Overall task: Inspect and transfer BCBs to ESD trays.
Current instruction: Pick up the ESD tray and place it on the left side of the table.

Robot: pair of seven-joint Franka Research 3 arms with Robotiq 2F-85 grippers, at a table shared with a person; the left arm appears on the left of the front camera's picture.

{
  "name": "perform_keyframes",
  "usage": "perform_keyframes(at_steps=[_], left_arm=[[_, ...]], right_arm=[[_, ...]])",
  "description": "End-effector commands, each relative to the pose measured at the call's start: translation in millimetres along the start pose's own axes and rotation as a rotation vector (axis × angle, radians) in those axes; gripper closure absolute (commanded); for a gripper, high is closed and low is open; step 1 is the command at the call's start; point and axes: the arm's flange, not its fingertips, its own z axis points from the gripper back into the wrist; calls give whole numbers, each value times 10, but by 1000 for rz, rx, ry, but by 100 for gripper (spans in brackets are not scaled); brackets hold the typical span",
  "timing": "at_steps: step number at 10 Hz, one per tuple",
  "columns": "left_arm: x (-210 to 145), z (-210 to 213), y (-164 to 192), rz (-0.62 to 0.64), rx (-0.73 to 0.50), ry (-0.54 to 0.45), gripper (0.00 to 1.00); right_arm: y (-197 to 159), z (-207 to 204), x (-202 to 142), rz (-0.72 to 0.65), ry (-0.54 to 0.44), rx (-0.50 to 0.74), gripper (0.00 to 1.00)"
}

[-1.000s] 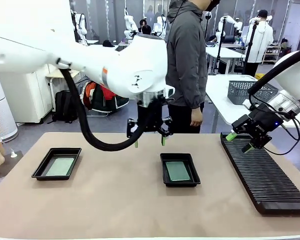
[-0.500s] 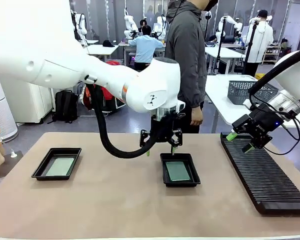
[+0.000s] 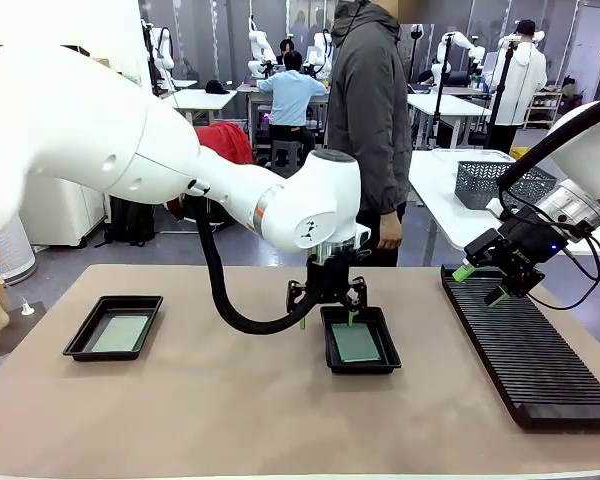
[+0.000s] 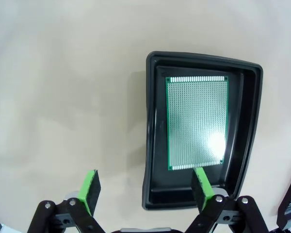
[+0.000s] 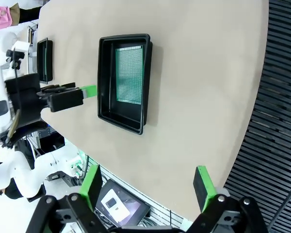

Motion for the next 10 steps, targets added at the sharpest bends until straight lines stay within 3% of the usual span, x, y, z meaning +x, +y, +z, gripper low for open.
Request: perform_keyframes(at_steps=[1, 9, 10], left_arm=[[61, -122, -19, -16, -6, -32, 0], [194, -475, -37, -88, 2, -35, 0], [137, -414, -6, -45, -1, -7, 0]], right_arm=[[15, 1, 8, -19, -10, -15, 0], [15, 1, 8, -19, -10, -15, 0], [15, 1, 8, -19, -10, -15, 0]])
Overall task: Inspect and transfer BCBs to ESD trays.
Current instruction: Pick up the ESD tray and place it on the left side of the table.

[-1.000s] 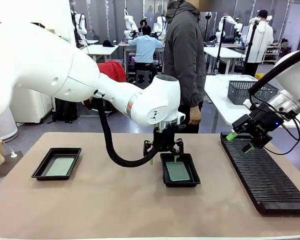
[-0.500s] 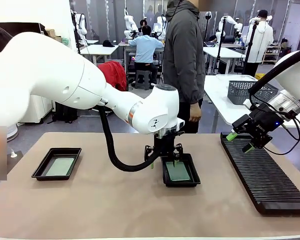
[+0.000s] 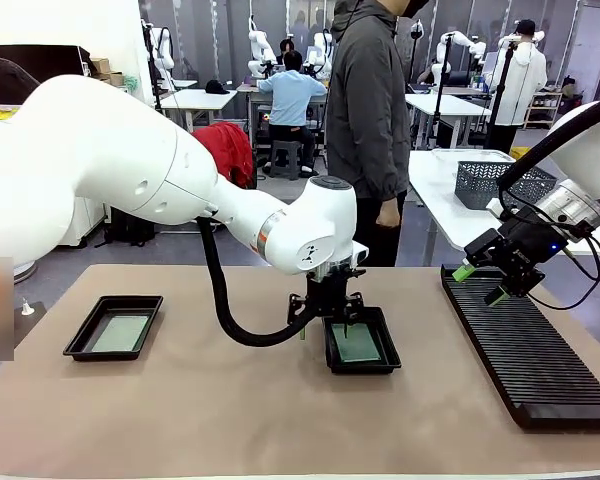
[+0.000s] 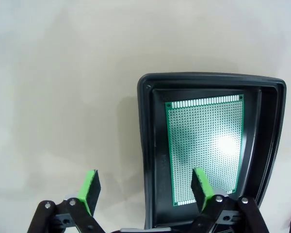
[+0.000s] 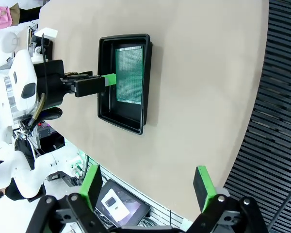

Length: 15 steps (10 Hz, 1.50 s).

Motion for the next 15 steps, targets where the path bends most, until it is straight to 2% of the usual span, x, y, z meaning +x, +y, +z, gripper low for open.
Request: perform_keyframes(at_steps=[1, 6, 10, 15], left_arm=[[-18, 43, 8, 15, 1, -3, 0], [2, 7, -4, 4, -2, 1, 0], [65, -34, 10, 17, -9, 40, 12], [127, -22, 28, 11, -58, 52, 32]], right_arm=[[15, 0, 8, -19, -9, -15, 0], [15, 0, 8, -19, -9, -15, 0], [15, 0, 8, -19, -9, -15, 0], [15, 0, 8, -19, -9, -15, 0]])
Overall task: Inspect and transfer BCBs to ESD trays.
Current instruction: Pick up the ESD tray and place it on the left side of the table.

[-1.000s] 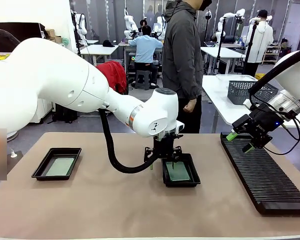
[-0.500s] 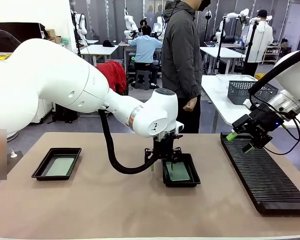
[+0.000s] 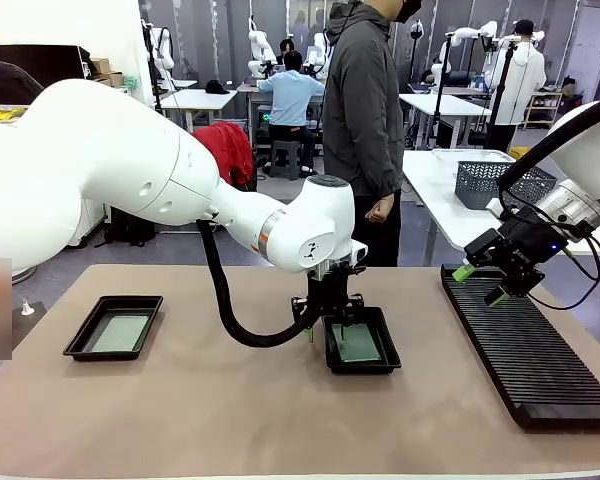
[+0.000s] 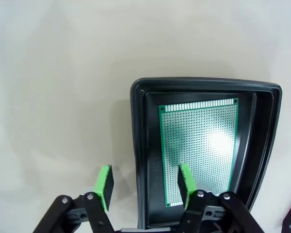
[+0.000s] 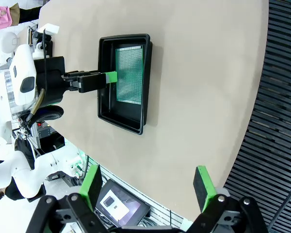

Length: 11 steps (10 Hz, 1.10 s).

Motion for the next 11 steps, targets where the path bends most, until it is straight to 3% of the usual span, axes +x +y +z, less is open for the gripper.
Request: perform_keyframes(at_steps=[1, 7, 8, 9, 10, 11], left_arm=[[59, -10, 43, -7, -18, 24, 36], [122, 16, 92, -27, -20, 29, 60], [127, 18, 88, -32, -19, 30, 59], [136, 13, 83, -36, -17, 33, 68], [140, 16, 75, -43, -14, 36, 67], [149, 10, 71, -46, -11, 39, 76]], right_arm=[[15, 0, 8, -19, -9, -15, 0], [15, 0, 8, -19, -9, -15, 0], [15, 0, 8, -19, -9, -15, 0], [15, 0, 8, -19, -9, -15, 0], [15, 0, 8, -19, -9, -15, 0], [15, 0, 8, -19, -9, -15, 0]])
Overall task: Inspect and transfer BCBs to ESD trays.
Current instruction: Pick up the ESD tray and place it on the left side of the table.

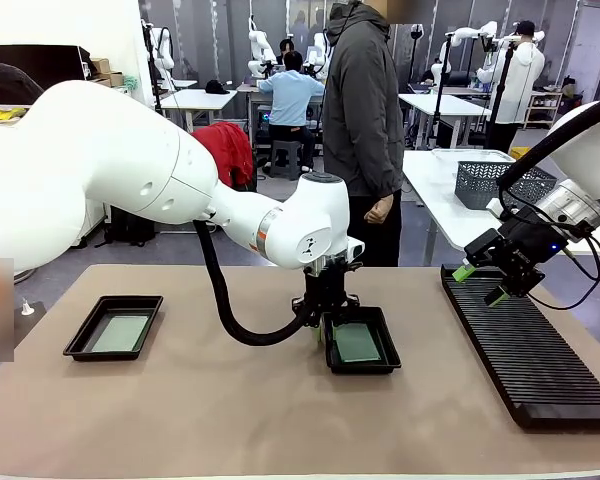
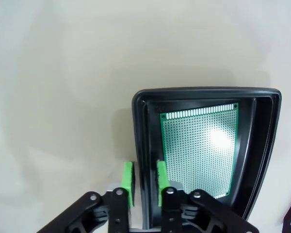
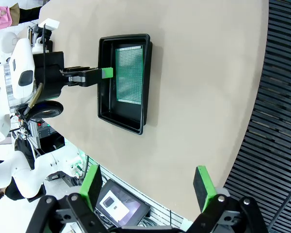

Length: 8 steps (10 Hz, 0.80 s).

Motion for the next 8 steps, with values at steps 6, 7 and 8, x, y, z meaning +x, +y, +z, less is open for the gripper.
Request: perform_keyframes(at_steps=[6, 7, 8], left_arm=[[50, -5, 27, -22, 1, 35, 100], [47, 1, 35, -20, 1, 37, 99], [51, 10, 59, -9, -6, 40, 100]], right_arm=[[15, 0, 8, -19, -9, -15, 0], [15, 0, 8, -19, -9, -15, 0], [15, 0, 8, -19, -9, -15, 0]])
